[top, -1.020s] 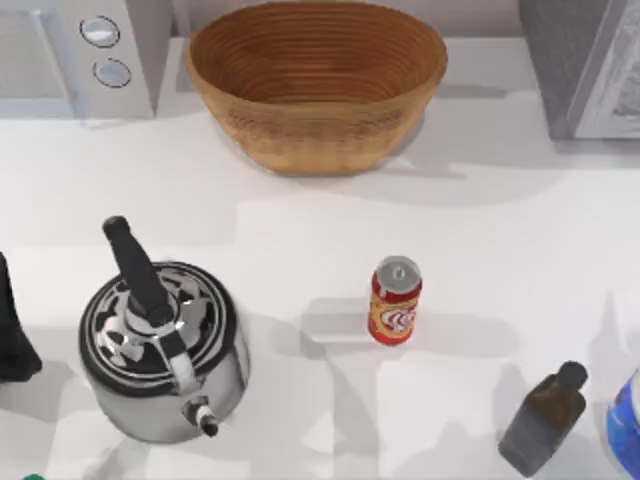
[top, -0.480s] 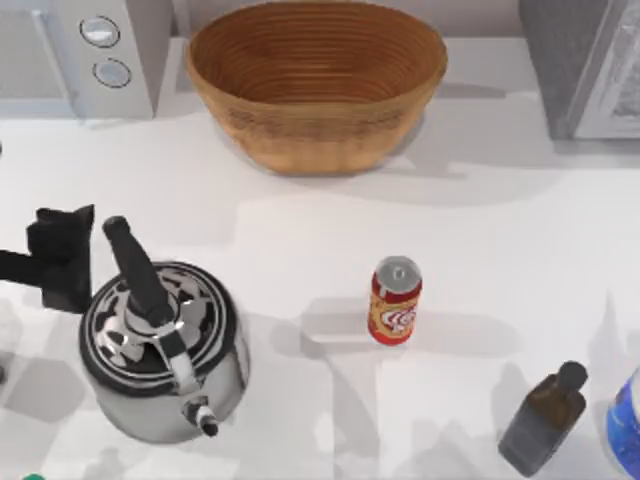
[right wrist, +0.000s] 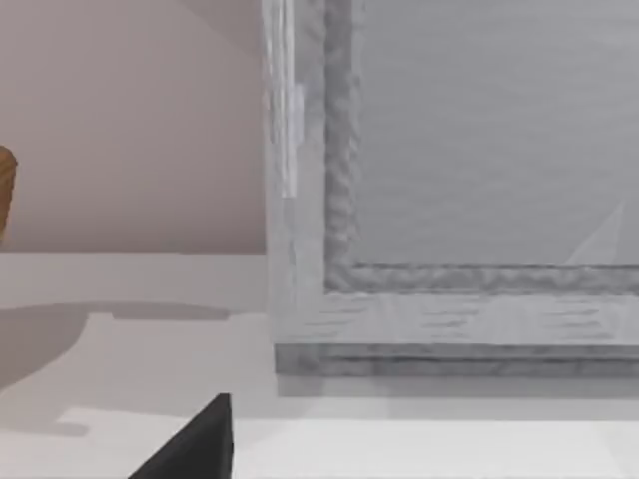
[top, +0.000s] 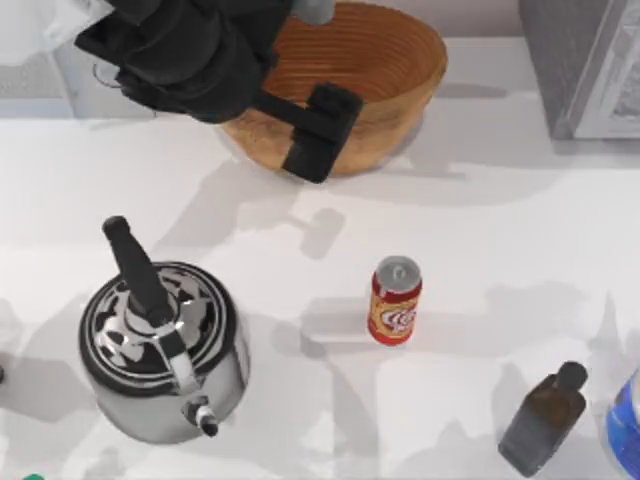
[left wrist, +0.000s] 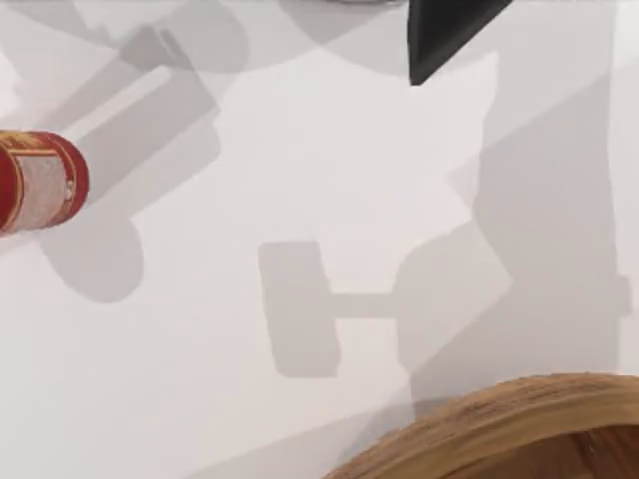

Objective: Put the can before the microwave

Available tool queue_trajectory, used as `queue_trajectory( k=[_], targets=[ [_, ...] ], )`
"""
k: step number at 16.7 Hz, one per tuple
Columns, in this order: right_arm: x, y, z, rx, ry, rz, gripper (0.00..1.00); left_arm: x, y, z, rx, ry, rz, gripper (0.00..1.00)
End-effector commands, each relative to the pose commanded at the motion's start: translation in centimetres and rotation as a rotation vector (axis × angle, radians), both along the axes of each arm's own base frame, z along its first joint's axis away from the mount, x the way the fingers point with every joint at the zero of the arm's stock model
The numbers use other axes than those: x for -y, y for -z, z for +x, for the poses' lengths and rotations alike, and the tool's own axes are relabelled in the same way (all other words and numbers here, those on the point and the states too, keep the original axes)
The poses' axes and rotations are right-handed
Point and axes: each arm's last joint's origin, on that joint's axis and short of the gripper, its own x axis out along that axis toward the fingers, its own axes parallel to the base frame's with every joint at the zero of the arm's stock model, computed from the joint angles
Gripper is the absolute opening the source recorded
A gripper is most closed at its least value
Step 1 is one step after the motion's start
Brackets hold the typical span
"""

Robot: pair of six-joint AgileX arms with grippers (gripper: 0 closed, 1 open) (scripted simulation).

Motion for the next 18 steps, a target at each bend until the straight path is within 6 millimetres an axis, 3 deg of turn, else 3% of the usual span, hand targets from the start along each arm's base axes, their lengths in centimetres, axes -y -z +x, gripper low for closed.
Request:
queue_trajectory(
  k=[4, 8, 11, 18],
  targets=[
    [0.0, 0.0, 0.0, 0.0, 0.0, 0.0, 1.0, 8.5, 4.5, 2.9, -0.191, 0.127, 0.17, 1.0],
    [0.0, 0.0, 0.0, 0.0, 0.0, 0.0, 1.0, 13.3, 8.7, 2.9, -0.323, 0.197, 0.307, 1.0],
    [0.0, 0.0, 0.0, 0.0, 0.0, 0.0, 1.0, 14.5, 10.1, 2.6, -0.37, 0.214, 0.355, 1.0],
    [0.0, 0.0, 0.0, 0.0, 0.0, 0.0, 1.0, 14.5, 10.7, 2.7, -0.373, 0.214, 0.358, 1.0]
  ],
)
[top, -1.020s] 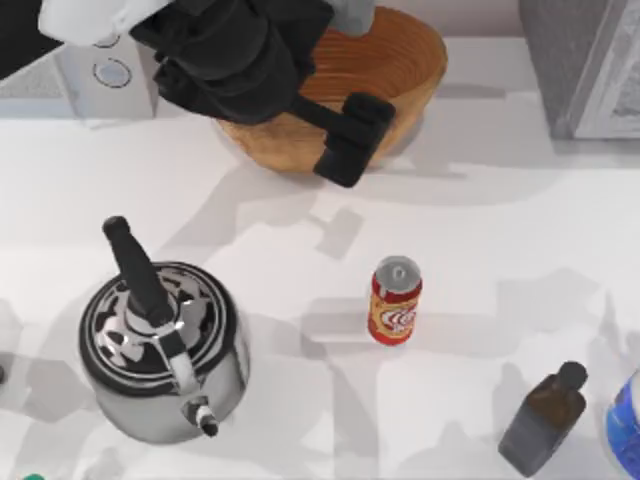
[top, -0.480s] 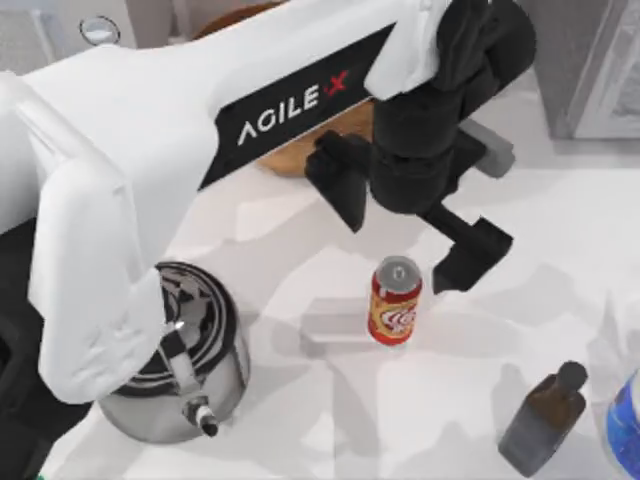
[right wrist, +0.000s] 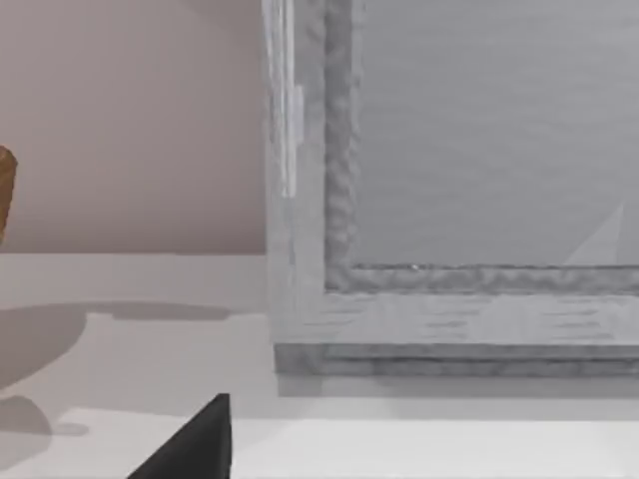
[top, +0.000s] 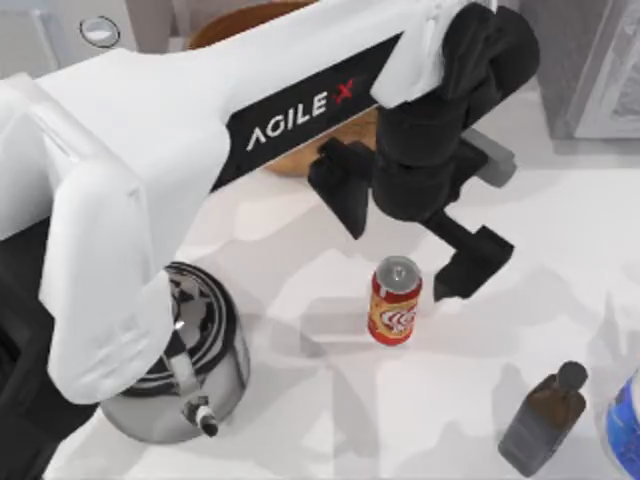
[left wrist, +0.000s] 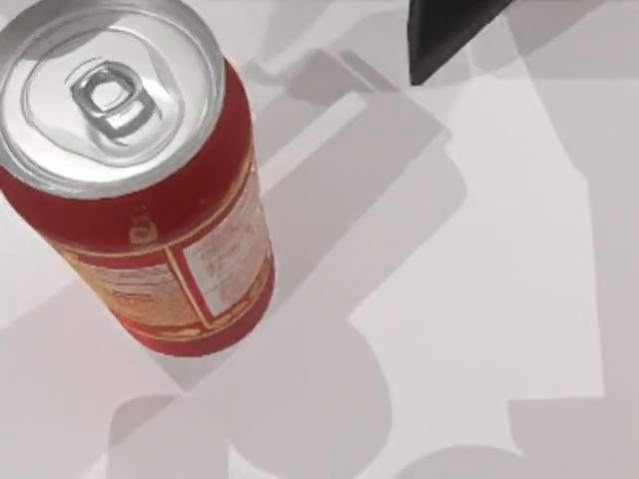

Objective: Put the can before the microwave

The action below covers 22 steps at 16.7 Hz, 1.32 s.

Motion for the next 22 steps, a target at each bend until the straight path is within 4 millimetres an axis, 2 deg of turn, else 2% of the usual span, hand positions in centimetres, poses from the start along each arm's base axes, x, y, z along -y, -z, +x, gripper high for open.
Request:
queue_trajectory(
  k=[7, 11, 22],
  targets=[
    [0.0, 0.0, 0.0, 0.0, 0.0, 0.0, 1.0, 0.1, 5.2, -0.1, 0.0, 0.002, 0.0, 1.0],
    [0.0, 0.0, 0.0, 0.0, 0.0, 0.0, 1.0, 0.1, 5.5, -0.1, 0.0, 0.002, 0.0, 1.0],
    [0.0, 0.0, 0.0, 0.0, 0.0, 0.0, 1.0, 0.1, 5.5, -0.1, 0.0, 0.002, 0.0, 0.17]
  ],
)
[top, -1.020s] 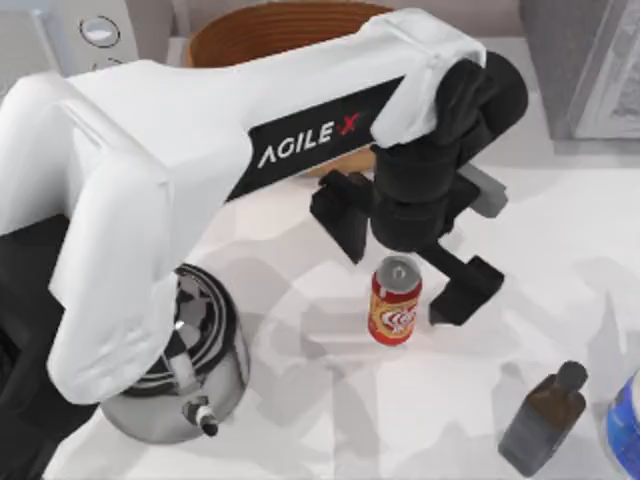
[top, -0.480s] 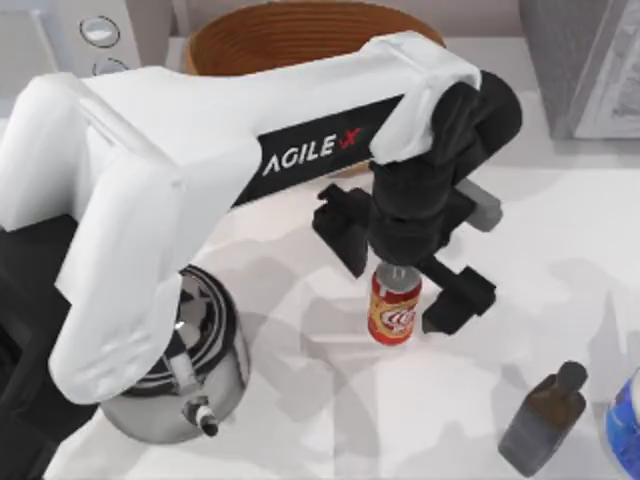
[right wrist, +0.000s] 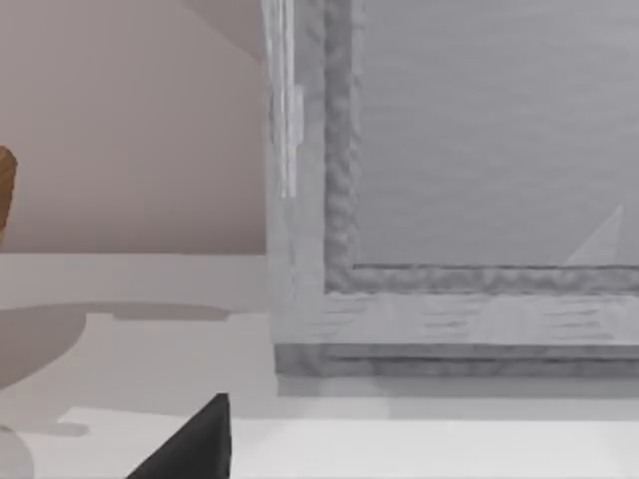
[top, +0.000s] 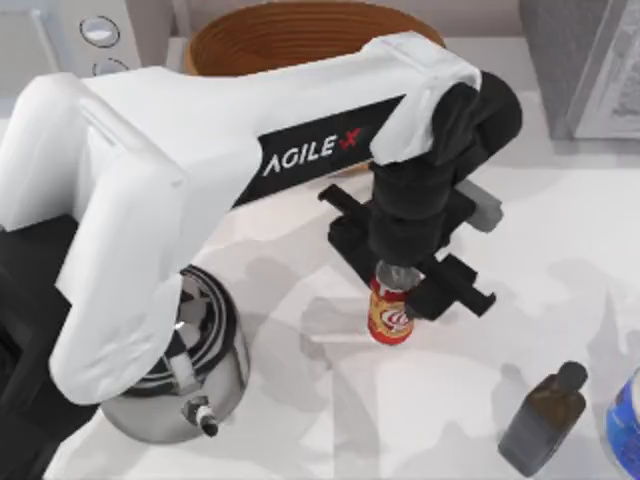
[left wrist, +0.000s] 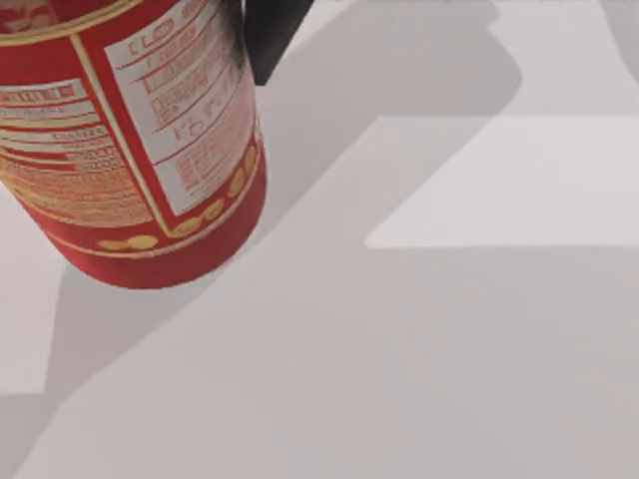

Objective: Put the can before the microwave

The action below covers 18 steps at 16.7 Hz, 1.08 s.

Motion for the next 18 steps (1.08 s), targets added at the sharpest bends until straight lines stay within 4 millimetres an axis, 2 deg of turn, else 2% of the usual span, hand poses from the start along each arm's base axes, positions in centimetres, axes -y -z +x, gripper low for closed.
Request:
queue_trajectory(
  k=[2, 3, 12, 14, 18],
  targets=[
    [0.0, 0.0, 0.0, 0.0, 0.0, 0.0, 1.0, 0.0, 0.0, 0.0, 0.0, 0.0, 0.0, 0.02],
    [0.0, 0.0, 0.0, 0.0, 0.0, 0.0, 1.0, 0.0, 0.0, 0.0, 0.0, 0.0, 0.0, 0.0],
    [0.0, 0.0, 0.0, 0.0, 0.0, 0.0, 1.0, 0.0, -0.1, 0.0, 0.0, 0.004, 0.0, 0.0],
    [0.0, 0.0, 0.0, 0.0, 0.0, 0.0, 1.0, 0.2, -0.8, -0.1, -0.006, 0.009, 0.006, 0.0],
    [0.0, 0.0, 0.0, 0.0, 0.0, 0.0, 1.0, 0.0, -3.8, 0.0, -0.001, 0.001, 0.0, 0.0]
  ],
)
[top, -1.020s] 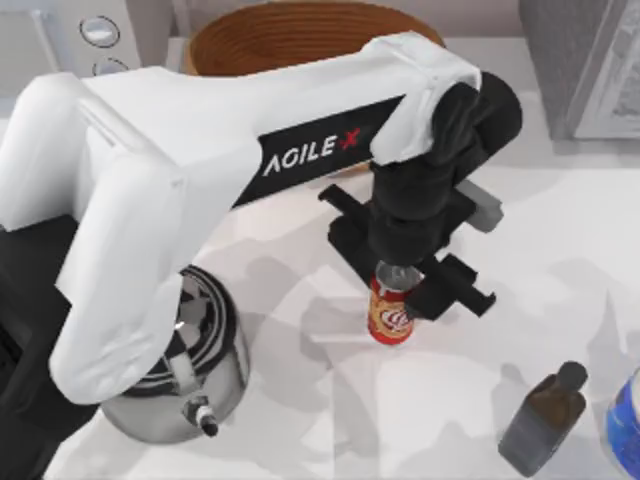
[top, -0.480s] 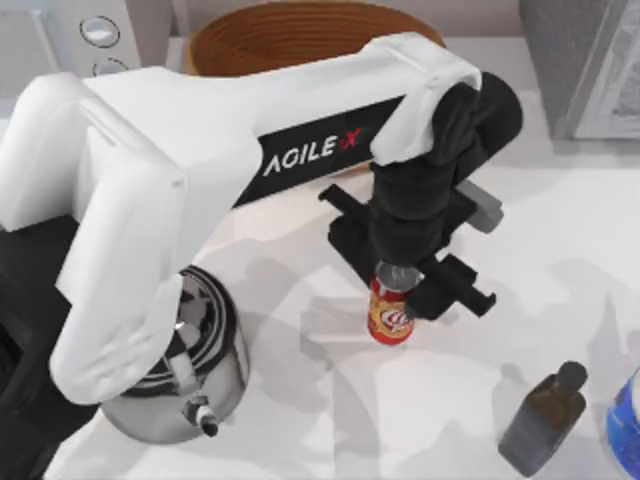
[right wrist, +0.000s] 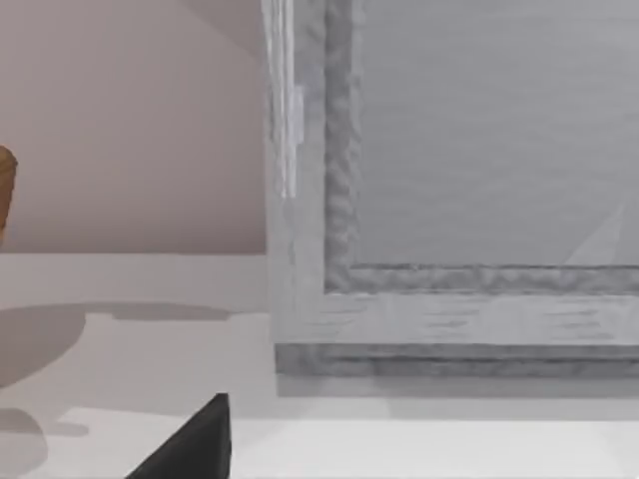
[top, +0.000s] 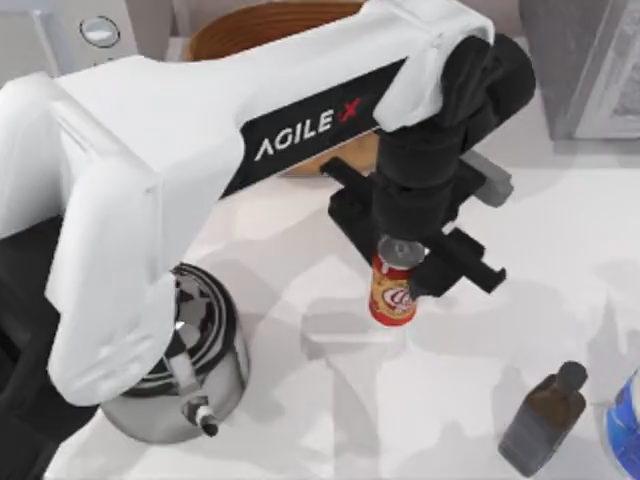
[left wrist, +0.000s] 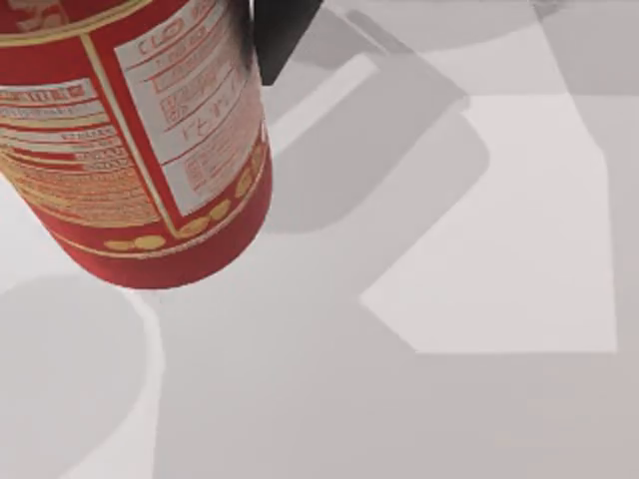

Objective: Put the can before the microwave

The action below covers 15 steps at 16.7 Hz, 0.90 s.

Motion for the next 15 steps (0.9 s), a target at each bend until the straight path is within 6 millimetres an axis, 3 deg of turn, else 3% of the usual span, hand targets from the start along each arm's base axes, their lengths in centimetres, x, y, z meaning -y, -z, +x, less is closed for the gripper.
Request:
queue_trajectory(
  k=[5, 8, 11, 13, 15],
  targets=[
    [0.0, 0.0, 0.0, 0.0, 0.0, 0.0, 1.0, 0.0, -0.1, 0.0, -0.001, 0.001, 0.002, 0.0],
    [0.0, 0.0, 0.0, 0.0, 0.0, 0.0, 1.0, -2.2, -1.0, 1.8, -0.005, -0.012, -0.008, 0.0],
    [0.0, 0.0, 0.0, 0.0, 0.0, 0.0, 1.0, -7.6, -2.9, 5.3, -0.012, -0.056, -0.028, 0.0],
    [0.0, 0.0, 0.0, 0.0, 0.0, 0.0, 1.0, -13.1, -3.9, 8.0, -0.017, -0.115, -0.038, 0.0],
    [0.0, 0.0, 0.0, 0.0, 0.0, 0.0, 1.0, -20.0, -4.4, 10.6, -0.022, -0.209, -0.042, 0.0]
  ],
)
